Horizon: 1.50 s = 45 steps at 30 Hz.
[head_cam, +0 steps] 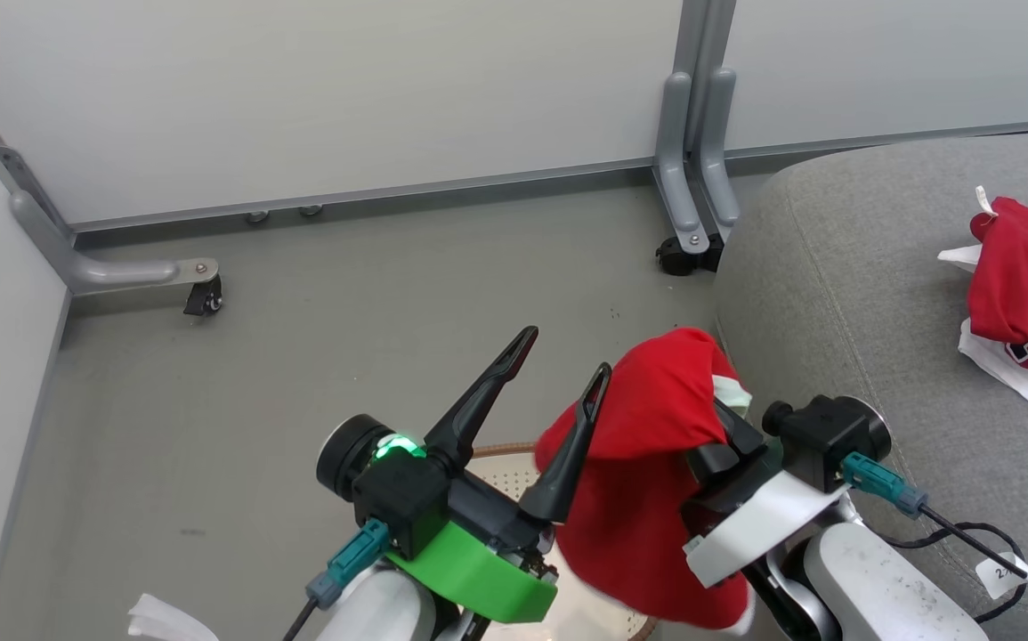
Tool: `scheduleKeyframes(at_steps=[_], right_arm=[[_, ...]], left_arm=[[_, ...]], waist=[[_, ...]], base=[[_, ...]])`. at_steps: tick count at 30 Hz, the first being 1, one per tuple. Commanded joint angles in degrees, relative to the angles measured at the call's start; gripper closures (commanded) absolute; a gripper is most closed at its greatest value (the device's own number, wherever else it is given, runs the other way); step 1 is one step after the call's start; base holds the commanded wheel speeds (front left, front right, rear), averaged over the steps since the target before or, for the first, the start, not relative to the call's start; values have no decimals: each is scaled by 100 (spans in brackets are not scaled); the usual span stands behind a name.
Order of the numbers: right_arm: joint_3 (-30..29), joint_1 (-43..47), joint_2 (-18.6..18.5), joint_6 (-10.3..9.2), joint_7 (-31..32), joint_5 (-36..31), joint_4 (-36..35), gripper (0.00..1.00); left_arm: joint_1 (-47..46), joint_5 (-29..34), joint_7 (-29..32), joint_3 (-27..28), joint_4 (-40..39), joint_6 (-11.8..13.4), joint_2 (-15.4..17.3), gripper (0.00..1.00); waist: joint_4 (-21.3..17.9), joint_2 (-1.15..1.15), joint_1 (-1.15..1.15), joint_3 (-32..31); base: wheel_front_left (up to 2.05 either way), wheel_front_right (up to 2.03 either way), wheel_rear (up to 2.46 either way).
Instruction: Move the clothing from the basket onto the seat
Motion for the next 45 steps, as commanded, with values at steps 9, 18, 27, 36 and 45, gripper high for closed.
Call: scheduleKeyframes(at_steps=[9, 18, 27, 36, 45], right_arm=[[-76, 58, 30, -4, -17, 25, -65, 100], [-221, 149, 27, -4, -17, 26, -147, 100], [-517, 374, 53, -4, -17, 44, -316, 100], [-956, 665, 190, -4, -17, 18, -451, 100], [-1104, 825, 250, -4, -17, -47, -484, 100]], left_arm=[[188, 165, -1, 177, 78, -20, 18, 0], [459, 234, -1, 517, 269, -20, 129, 0], [954, 258, -1, 1198, 562, -20, 255, 0], [1327, 335, -1, 1889, 1117, -20, 191, 0], [1623, 533, -1, 2375, 1482, -20, 98, 0]], waist=[[55, 0, 0, -26], [136, 0, 0, -103], [280, 0, 0, -169], [419, 0, 0, -270], [430, 0, 0, -286]], base=[[0, 0, 0], [0, 0, 0], [0, 0, 0], [0, 0, 0], [0, 0, 0]])
